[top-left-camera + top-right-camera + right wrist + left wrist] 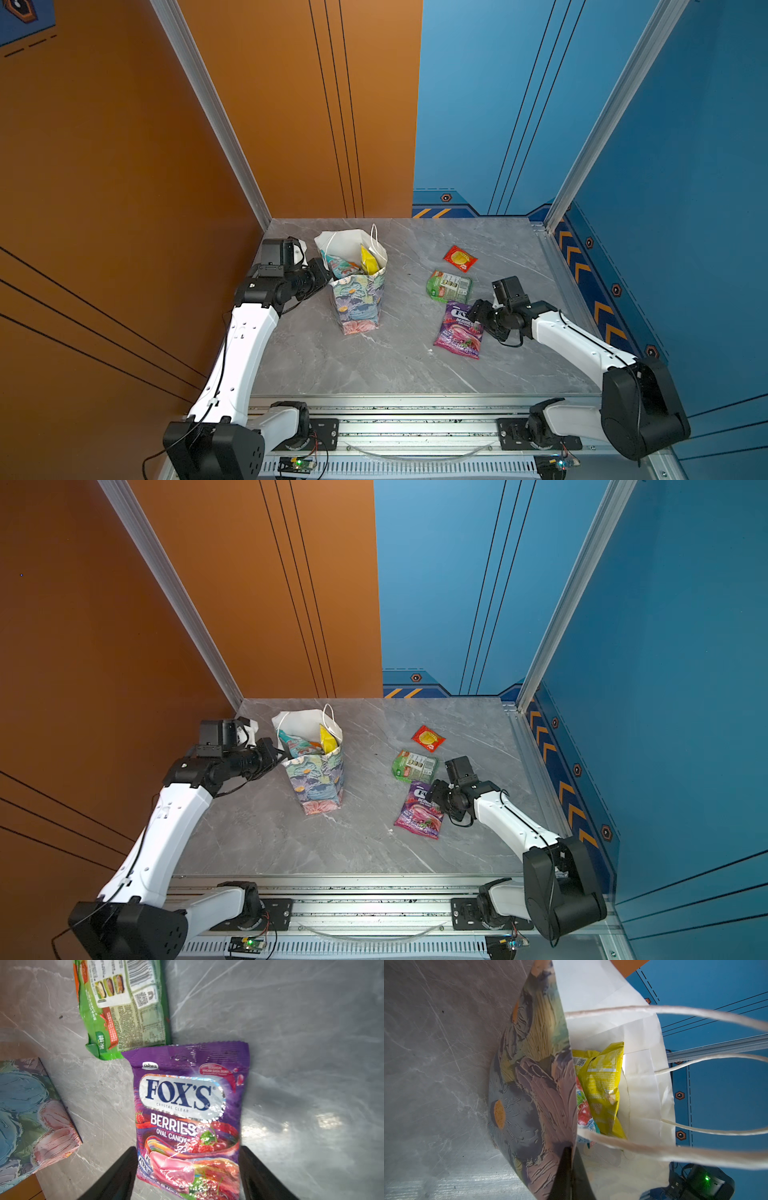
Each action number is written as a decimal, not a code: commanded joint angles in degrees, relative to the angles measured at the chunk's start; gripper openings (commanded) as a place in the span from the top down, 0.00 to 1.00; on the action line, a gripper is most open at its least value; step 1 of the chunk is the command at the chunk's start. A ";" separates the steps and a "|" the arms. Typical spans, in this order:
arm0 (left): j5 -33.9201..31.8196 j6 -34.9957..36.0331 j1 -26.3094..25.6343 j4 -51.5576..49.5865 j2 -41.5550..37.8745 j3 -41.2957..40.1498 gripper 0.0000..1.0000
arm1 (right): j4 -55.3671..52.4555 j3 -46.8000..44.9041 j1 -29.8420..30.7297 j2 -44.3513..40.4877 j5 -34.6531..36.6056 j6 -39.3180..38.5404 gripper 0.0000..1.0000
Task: Place the snacks into the paper bag
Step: Move the snack to the center of the table, then pick up the snack at the center of the table.
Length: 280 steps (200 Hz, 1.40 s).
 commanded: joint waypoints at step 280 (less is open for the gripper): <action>1.52 -0.23 0.40 0.15 -0.25 -0.35 1.00 | 13.07 -3.41 -1.66 -8.38 -6.52 3.15 1.00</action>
